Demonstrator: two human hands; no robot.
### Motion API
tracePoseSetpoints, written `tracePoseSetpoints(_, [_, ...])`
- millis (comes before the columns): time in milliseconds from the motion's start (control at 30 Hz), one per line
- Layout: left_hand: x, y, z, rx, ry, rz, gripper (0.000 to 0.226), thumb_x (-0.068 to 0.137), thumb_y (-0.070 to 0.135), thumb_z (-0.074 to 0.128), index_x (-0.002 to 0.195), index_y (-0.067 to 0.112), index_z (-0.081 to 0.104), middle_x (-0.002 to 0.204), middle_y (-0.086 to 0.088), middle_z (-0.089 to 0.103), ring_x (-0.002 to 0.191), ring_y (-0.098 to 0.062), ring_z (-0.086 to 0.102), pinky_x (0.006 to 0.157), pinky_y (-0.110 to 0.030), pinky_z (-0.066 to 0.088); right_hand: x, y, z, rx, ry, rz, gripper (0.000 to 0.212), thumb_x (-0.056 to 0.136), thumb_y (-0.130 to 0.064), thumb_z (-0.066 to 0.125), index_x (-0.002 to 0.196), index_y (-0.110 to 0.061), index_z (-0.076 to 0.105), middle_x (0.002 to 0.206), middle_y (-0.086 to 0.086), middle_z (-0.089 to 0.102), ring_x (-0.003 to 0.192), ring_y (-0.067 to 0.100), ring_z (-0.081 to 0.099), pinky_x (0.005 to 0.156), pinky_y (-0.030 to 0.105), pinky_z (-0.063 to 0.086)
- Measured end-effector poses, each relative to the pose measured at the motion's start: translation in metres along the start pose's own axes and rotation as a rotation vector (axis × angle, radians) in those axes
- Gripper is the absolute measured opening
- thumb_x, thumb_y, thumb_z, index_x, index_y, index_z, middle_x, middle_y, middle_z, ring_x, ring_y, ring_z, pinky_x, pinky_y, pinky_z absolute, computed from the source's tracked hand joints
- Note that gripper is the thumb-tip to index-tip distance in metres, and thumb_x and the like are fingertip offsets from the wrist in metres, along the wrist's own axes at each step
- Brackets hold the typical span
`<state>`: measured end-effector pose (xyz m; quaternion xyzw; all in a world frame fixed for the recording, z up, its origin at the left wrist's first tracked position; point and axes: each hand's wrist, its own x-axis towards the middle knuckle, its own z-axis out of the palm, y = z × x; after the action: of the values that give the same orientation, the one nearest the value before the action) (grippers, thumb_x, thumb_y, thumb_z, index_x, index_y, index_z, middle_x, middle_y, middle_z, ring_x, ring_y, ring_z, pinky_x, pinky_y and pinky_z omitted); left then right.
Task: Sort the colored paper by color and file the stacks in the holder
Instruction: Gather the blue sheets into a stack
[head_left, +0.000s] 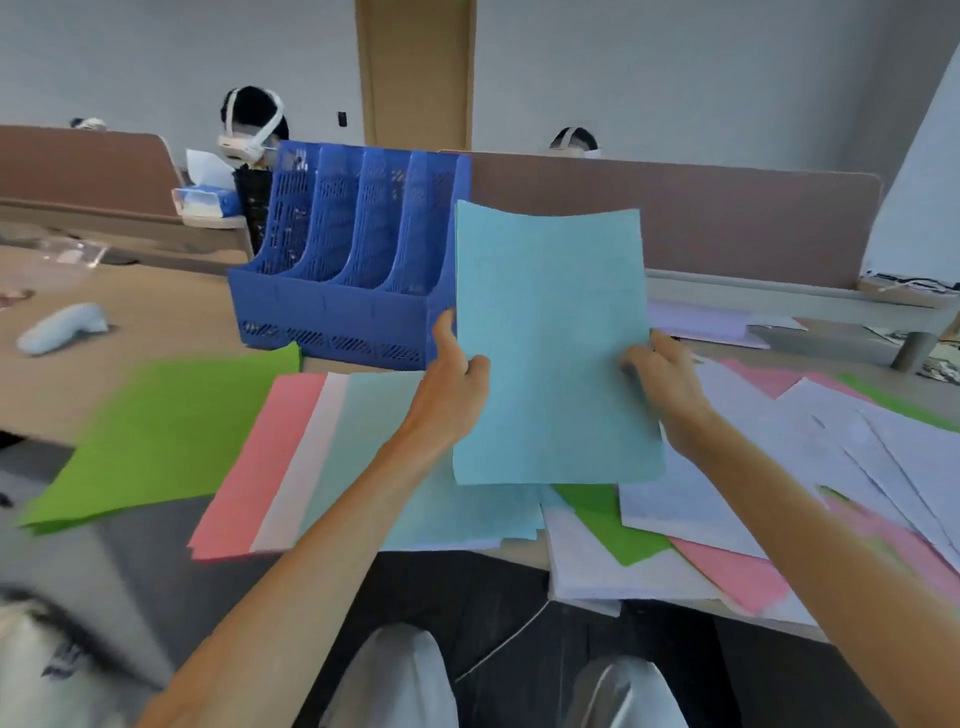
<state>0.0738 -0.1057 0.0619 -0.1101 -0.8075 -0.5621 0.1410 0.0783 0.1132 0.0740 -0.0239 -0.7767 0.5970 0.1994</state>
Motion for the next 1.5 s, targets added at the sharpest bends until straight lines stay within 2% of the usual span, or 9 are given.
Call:
tracePoseSetpoints(133, [-0.015,-0.035,-0.056,0.108,0.007,-0.158,0.069,0.096,0.010,0.034,0.151,0.026,-0.005,0.075,0.000,0.051,0.052,-0.017,0.040,0.049,-0.026,0.031,-0.014,0.010,0.061,0.006,-0.141,0.096,0.020,0.082,0.000,0.044,0.084,-0.011,0.060,0.076,0.006,0.066,0.065,0.018,0.062,0.060,0.026,0.050])
tracePoseSetpoints(233, [-0.028,-0.053,-0.085,0.153,-0.030,-0.175,0.063,0.094,0.007,0.034,0.150,0.025,0.009,0.092,0.006,0.053,0.055,-0.017,0.043,0.050,-0.028,0.032,-0.019,0.015,0.090,-0.087,-0.216,0.141,0.024,0.081,-0.002,0.046,0.096,-0.010,0.063,0.094,0.015,0.069,0.075,0.025,0.062,0.072,0.038,0.053])
tracePoseSetpoints(400, [-0.041,-0.077,-0.106,0.265,-0.056,-0.173,0.053,0.092,0.009,0.039,0.143,0.021,0.027,0.079,0.003,0.057,0.064,-0.019,0.053,0.059,-0.030,0.044,-0.031,0.014,0.110,-0.150,-0.281,0.205,0.036,0.086,-0.003,0.046,0.120,-0.014,0.050,0.093,0.002,0.062,0.070,0.015,0.060,0.054,0.023,0.044])
tracePoseSetpoints(567, [-0.039,-0.085,-0.113,0.319,-0.037,-0.195,0.038,0.094,0.009,0.044,0.131,0.015,0.035,0.075,0.004,0.048,0.066,-0.018,0.049,0.060,-0.030,0.036,-0.035,0.013,0.116,-0.218,-0.293,0.192,0.046,0.088,-0.003,0.047,0.134,-0.012,0.043,0.115,0.011,0.060,0.075,0.017,0.060,0.058,0.024,0.048])
tracePoseSetpoints(767, [-0.035,-0.094,-0.116,0.459,-0.033,-0.205,0.036,0.092,0.015,0.050,0.127,0.007,0.040,0.100,-0.018,0.061,0.091,-0.034,0.061,0.069,-0.037,0.046,-0.039,0.013,0.117,-0.258,-0.345,0.186,0.059,0.093,-0.005,0.046,0.148,-0.014,0.026,0.104,0.010,0.061,0.065,0.013,0.059,0.044,0.016,0.047])
tracePoseSetpoints(900, [-0.035,-0.095,-0.117,0.554,-0.034,-0.200,0.038,0.091,0.019,0.052,0.125,0.006,0.043,0.102,-0.018,0.062,0.090,-0.034,0.060,0.072,-0.040,0.047,-0.032,0.013,0.111,-0.443,-0.362,0.148,0.060,0.093,-0.015,0.048,0.148,-0.016,0.025,0.102,0.007,0.063,0.074,0.019,0.060,0.052,0.025,0.047])
tracePoseSetpoints(1067, [-0.032,-0.096,-0.118,0.787,-0.071,-0.198,0.044,0.092,0.028,0.048,0.130,0.005,0.043,0.116,-0.012,0.056,0.105,-0.030,0.051,0.086,-0.043,0.047,-0.030,0.013,0.097,-0.848,-0.469,0.089,0.054,0.092,-0.023,0.048,0.144,-0.014,0.035,0.133,0.012,0.054,0.120,0.029,0.050,0.087,0.030,0.039])
tracePoseSetpoints(1333, [-0.023,-0.068,-0.098,1.128,-0.082,-0.132,0.034,0.094,0.031,0.044,0.118,0.006,0.043,0.120,-0.013,0.052,0.107,-0.030,0.046,0.073,-0.035,0.035,-0.036,0.019,0.078,-0.730,-0.416,0.009,0.053,0.093,-0.017,0.047,0.145,-0.013,0.037,0.108,0.002,0.060,0.100,0.020,0.053,0.082,0.026,0.040])
tracePoseSetpoints(1500, [-0.005,-0.045,-0.059,1.043,-0.155,-0.025,0.038,0.094,0.032,0.044,0.123,0.007,0.042,0.128,-0.012,0.050,0.119,-0.031,0.045,0.086,-0.040,0.040,-0.032,0.031,0.039,-0.648,-0.274,0.004,0.040,0.094,-0.019,0.047,0.134,-0.015,0.050,0.113,0.002,0.059,0.089,0.019,0.056,0.079,0.024,0.042])
